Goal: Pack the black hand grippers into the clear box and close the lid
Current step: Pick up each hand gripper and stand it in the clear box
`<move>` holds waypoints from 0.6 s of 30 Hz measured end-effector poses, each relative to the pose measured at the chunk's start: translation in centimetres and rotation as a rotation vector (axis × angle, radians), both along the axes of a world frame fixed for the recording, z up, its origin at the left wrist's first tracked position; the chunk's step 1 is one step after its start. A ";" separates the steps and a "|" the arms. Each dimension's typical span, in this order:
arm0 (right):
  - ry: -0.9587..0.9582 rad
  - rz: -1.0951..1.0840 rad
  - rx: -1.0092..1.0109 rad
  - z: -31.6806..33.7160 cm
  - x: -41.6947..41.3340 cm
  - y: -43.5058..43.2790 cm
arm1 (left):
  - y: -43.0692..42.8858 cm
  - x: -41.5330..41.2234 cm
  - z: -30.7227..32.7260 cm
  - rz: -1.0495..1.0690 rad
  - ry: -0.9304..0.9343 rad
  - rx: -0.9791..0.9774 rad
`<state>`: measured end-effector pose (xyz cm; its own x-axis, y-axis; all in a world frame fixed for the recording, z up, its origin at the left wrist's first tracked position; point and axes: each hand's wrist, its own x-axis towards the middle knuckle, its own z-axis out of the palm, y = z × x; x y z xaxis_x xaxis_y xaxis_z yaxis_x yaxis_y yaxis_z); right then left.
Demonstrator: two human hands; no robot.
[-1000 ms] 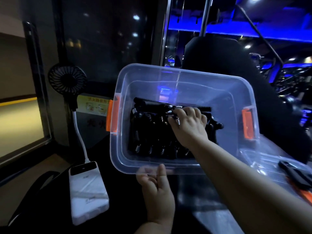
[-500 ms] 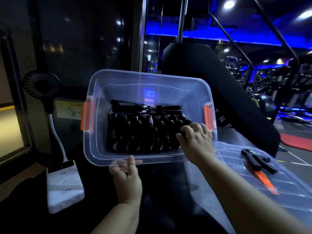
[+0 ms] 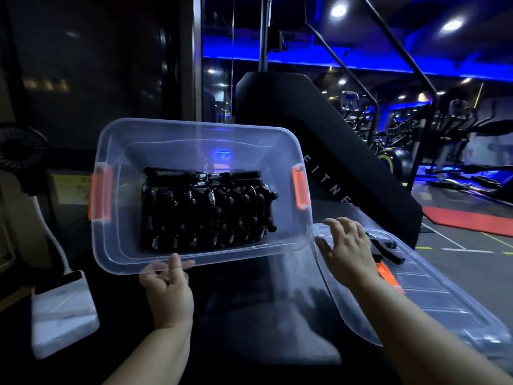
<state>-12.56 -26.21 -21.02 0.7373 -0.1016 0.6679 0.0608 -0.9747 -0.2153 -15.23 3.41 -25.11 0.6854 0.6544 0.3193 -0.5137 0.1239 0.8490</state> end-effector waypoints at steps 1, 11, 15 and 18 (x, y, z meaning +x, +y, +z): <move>0.053 -0.046 0.019 -0.2 0.0 -0.8 | 0.0 0.0 0.0 0.003 -0.002 0.004; 0.551 -0.321 0.229 -2.4 1.1 -6.8 | 0.0 0.9 -0.5 0.008 -0.017 0.007; 0.611 -0.343 0.281 -2.7 1.4 -6.9 | 0.1 1.0 -0.5 0.012 -0.023 -0.005; 0.612 -0.377 0.302 -2.5 1.3 -6.7 | 0.0 0.9 -0.4 0.018 -0.029 0.002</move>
<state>-11.23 -32.89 -23.51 0.8453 -0.5312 0.0568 -0.4782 -0.7997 -0.3630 -14.35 3.40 -25.54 0.6641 0.6658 0.3400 -0.5404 0.1132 0.8338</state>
